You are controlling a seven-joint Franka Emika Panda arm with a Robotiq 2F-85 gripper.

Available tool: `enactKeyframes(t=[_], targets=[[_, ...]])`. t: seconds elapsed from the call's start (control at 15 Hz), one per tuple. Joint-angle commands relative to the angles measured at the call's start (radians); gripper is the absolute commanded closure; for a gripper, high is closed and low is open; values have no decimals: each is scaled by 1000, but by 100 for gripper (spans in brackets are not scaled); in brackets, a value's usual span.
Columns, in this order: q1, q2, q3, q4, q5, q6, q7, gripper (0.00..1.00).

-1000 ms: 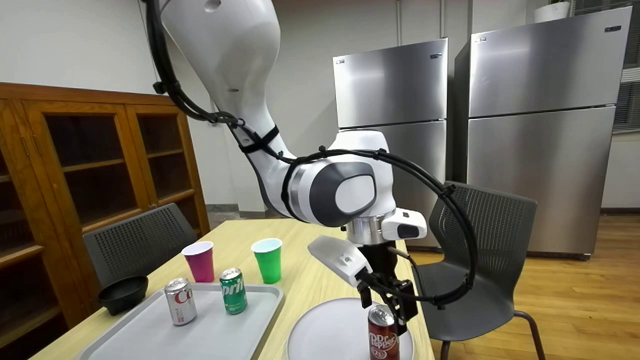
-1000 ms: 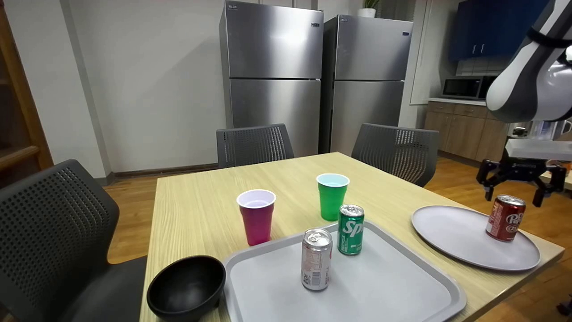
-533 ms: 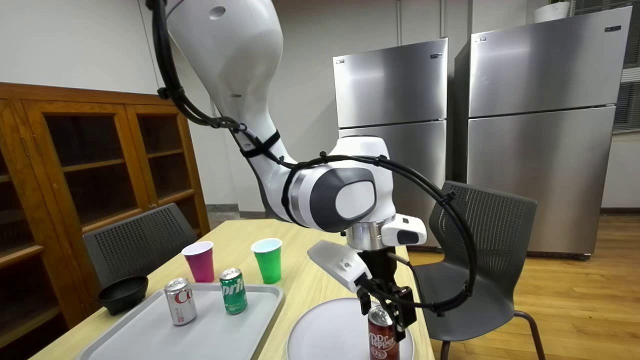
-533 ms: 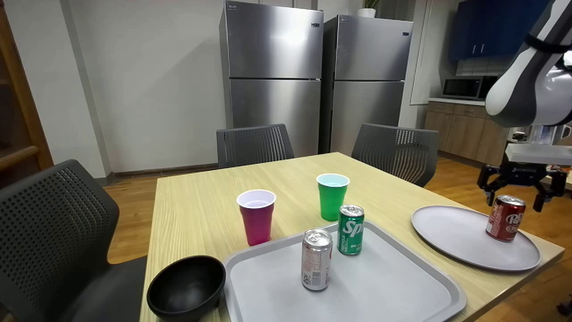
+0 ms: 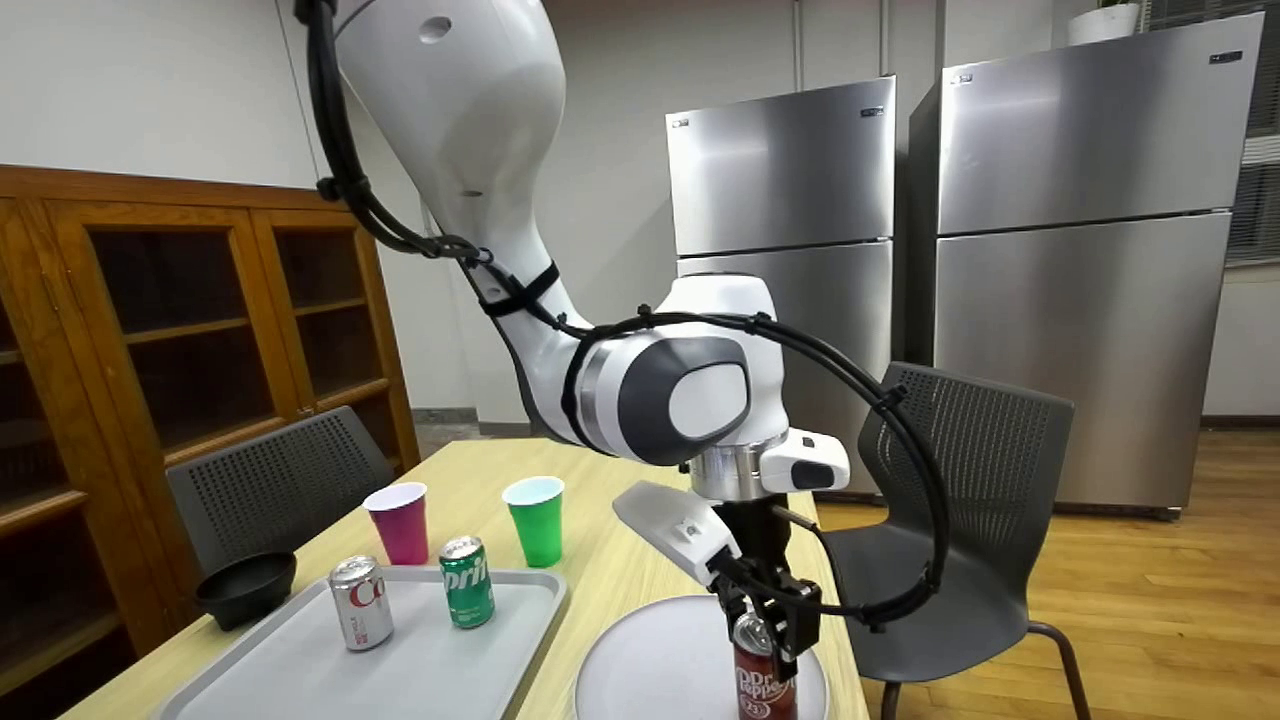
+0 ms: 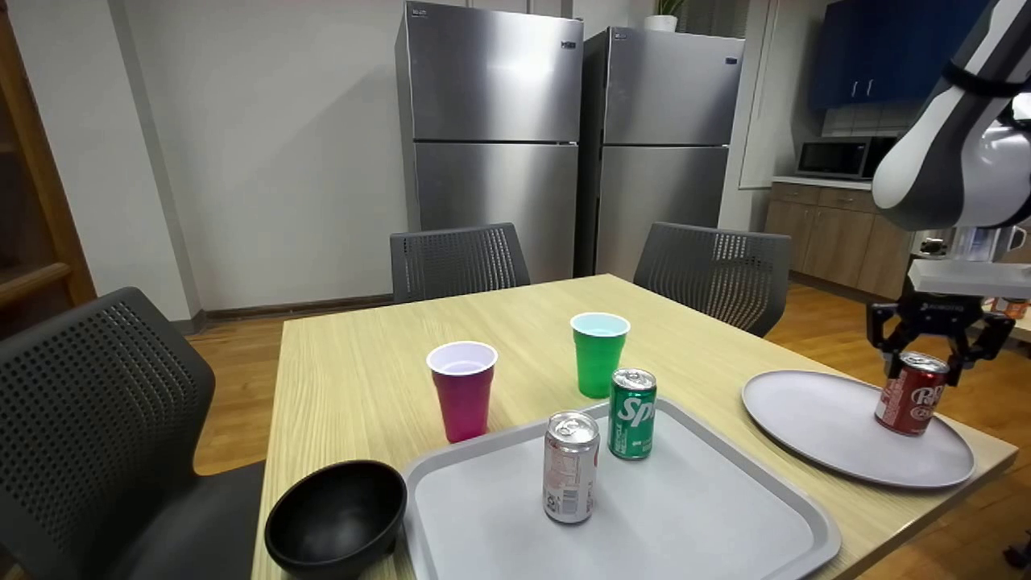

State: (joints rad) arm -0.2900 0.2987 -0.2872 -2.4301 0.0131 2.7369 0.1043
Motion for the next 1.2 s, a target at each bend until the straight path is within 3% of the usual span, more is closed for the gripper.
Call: enactKeyframes(t=[0.0, 0.4, 1.13], targets=[[5, -36, 13, -21, 16, -3, -34, 61], [41, -167, -4, -116, -68, -4, -83, 61], [80, -463, 57, -324, -113, -37, -163, 61]])
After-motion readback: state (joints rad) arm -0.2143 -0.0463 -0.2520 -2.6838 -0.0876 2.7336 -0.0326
